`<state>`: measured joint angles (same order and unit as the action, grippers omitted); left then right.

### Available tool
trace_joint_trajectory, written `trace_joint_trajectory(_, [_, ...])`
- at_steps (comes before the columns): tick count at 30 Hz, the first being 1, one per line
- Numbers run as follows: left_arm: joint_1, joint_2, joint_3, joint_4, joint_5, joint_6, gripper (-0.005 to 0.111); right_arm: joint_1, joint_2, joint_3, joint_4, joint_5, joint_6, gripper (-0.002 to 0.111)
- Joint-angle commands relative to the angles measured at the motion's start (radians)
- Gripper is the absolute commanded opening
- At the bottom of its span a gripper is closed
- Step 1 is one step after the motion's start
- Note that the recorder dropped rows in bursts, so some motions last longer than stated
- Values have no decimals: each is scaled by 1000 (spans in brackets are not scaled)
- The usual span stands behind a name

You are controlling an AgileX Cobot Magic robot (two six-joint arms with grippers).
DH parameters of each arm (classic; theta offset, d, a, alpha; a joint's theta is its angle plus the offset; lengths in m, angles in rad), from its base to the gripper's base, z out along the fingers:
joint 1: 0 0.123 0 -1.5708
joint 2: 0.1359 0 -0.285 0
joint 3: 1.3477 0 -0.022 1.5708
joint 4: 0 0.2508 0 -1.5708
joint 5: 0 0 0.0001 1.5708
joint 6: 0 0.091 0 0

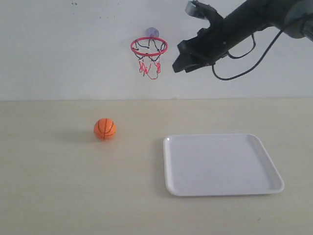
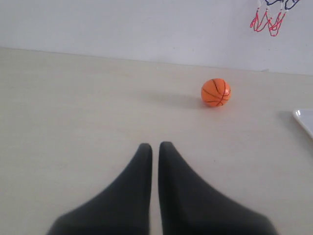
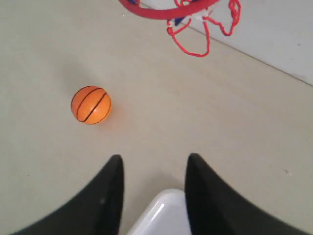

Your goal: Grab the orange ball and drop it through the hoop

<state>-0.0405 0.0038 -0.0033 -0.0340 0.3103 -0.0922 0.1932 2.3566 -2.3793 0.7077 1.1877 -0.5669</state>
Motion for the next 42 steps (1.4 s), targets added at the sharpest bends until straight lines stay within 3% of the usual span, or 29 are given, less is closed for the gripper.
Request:
trace_joint_trajectory(1, [-1, -4, 3, 1, -3, -5, 4, -69, -46, -5, 81, 33, 50, 8])
trace_joint_trajectory(2, [-1, -4, 3, 1, -3, -5, 4, -79, -57, -5, 81, 33, 74, -1])
trace_joint_trajectory(10, [-1, -4, 3, 1, -3, -5, 4, -92, -149, -3, 13, 33, 130, 0])
trace_joint_trajectory(14, [-1, -4, 3, 1, -3, -5, 4, -90, -212, 93, 13, 33, 142, 0])
trace_joint_trajectory(22, [-1, -4, 3, 1, -3, -5, 4, -91, -437, 551, -42, 33, 46, 0])
trace_joint_trajectory(28, [-1, -4, 3, 1, -3, -5, 4, -82, -614, 971, 231, 33, -71, 0])
trace_joint_trajectory(32, [-1, -4, 3, 1, -3, -5, 4, -41, -714, 1225, 259, 33, -85, 0])
trace_joint_trajectory(42, [-1, -4, 3, 1, -3, -5, 4, 60, -933, 1626, 276, -56, -92, 0])
